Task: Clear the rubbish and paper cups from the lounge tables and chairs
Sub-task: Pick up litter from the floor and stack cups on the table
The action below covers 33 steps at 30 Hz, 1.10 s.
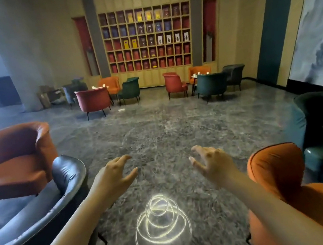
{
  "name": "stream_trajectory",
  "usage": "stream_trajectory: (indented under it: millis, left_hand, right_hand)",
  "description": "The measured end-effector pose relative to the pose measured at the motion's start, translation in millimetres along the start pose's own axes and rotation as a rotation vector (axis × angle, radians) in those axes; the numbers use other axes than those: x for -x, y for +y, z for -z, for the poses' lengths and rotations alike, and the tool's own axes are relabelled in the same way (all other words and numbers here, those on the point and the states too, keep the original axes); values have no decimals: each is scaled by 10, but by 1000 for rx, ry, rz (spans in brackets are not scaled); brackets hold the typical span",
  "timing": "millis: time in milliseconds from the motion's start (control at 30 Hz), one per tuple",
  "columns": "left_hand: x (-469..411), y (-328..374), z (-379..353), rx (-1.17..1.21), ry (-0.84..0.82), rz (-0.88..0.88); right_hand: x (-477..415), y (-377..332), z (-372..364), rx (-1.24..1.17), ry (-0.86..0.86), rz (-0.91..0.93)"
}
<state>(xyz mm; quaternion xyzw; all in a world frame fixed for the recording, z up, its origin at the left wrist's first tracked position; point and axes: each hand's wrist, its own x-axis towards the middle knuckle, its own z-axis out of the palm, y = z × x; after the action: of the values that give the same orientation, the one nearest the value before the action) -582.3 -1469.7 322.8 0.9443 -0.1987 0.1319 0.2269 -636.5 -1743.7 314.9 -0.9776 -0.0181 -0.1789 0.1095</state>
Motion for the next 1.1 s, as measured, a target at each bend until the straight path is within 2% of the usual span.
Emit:
stream_trajectory:
  millis: [200, 367, 500, 600, 767, 967, 1100]
  left_hand:
    - [-1805, -263, -406, 149, 33, 10]
    - [-3135, -562, -922, 158, 3, 7]
    - [-4144, -991, -1446, 165, 32, 53]
    - [-4889, -1322, -1684, 158, -6, 132]
    - [-5998, -1960, -1825, 65, -61, 290]
    - [-6929, -2959, -2246, 19, -85, 438]
    - [-7898, -3634, -2594, 6, -79, 454]
  right_hand:
    - [-1612, 536, -391, -144, 25, -59]
    - [-2781, 1184, -959, -249, -6, -139]
    - [-3878, 1630, -1605, -309, -38, -113]
    - [-4820, 1843, -1939, -353, -70, -77]
    - [-6413, 1868, -2480, -352, -172, 53]
    - [-7769, 1738, -3502, -356, -335, 182]
    - [-8893, 1777, -4079, -308, -394, 199]
